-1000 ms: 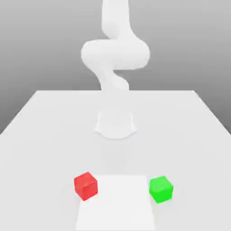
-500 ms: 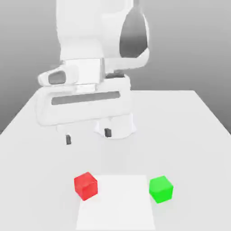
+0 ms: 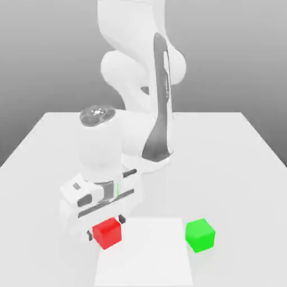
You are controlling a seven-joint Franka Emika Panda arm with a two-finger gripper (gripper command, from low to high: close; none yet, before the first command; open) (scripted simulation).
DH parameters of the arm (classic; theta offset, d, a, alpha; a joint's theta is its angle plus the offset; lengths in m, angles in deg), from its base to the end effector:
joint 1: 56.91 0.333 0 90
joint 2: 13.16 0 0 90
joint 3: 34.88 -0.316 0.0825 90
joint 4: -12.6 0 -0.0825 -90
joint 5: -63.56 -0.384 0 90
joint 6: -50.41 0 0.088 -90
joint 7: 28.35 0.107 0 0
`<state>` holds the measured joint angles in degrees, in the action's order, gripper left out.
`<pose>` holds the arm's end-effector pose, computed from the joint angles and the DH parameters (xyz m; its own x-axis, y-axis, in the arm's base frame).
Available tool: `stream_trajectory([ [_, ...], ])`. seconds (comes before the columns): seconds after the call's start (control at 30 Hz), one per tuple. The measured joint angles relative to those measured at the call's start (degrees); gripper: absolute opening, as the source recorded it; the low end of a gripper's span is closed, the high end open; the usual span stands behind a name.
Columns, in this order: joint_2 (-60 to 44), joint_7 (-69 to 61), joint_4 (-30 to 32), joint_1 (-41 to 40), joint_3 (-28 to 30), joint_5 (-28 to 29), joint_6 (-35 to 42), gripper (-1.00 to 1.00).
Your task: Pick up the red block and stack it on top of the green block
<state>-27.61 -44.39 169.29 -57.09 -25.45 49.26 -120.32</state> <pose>0.3760 -0.0869 0.1459 0.9917 -0.1287 0.0010 -0.1287 -0.9917 0.0011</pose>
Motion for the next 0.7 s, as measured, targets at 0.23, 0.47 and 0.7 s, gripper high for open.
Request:
stream_trajectory([
  [0.23, 2.7, 2.2, 0.4, 1.5, 2.2, 3.0, 2.2, -1.00],
  [0.47, 13.6, 11.6, 2.1, 3.4, 4.3, 13.3, 11.2, -1.00],
  [0.7, 17.5, 27.2, 0.8, 15.6, -6.0, 13.7, 16.4, -1.00],
])
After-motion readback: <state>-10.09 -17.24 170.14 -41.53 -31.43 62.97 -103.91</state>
